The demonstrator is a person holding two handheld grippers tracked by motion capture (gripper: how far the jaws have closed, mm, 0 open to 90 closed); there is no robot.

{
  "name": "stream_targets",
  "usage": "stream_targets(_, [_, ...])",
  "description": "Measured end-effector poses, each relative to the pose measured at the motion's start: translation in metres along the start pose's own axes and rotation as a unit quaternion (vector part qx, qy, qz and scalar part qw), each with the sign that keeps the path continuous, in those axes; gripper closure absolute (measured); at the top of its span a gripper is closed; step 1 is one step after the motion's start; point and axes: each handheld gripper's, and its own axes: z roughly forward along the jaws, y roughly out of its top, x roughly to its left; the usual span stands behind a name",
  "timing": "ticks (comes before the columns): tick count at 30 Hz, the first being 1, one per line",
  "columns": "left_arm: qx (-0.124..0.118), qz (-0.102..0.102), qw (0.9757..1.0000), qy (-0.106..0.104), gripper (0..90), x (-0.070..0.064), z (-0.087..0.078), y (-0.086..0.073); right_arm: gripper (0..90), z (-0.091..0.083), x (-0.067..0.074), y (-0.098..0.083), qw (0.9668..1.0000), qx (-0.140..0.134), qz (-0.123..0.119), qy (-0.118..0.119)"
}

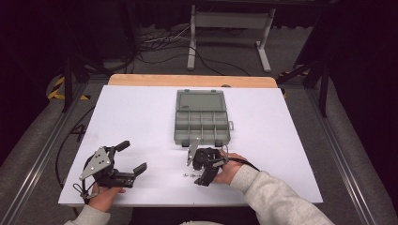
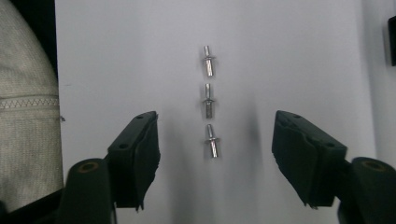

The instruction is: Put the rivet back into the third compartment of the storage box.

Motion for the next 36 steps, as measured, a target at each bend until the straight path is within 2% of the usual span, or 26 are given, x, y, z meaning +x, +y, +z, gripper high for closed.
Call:
stream_targets(11, [0.001,0.001,1.0,-0.001,0.7,0.0,0.0,0.0,65.0,0.001,0.001,0.0,1.0,0.003,-0.004,0.006])
stream_targets(12, [0.002,0.005,1.0,-0.001,0.7,0.0,0.0,0.0,66.2,0.001,0.002,0.0,1.0,0.003,-0.004,0.005])
stream_targets(21, [0.001,0.0,1.0,0.001,0.6,0.0,0.0,0.0,81.4,0.004,0.001,-0.001,0.9999,0.013,0.003,0.007])
stream_targets(28, [-0.001,0.0,1.0,0.001,0.6,0.0,0.0,0.0,81.9,0.002,-0.001,-0.001,0.9999,0.01,0.007,0.007])
stream_targets(36, [0.0,0.0,1.0,0.001,0.6,0.0,0.0,0.0,81.9,-0.017,-0.004,0.001,0.9999,-0.012,0.007,-0.003])
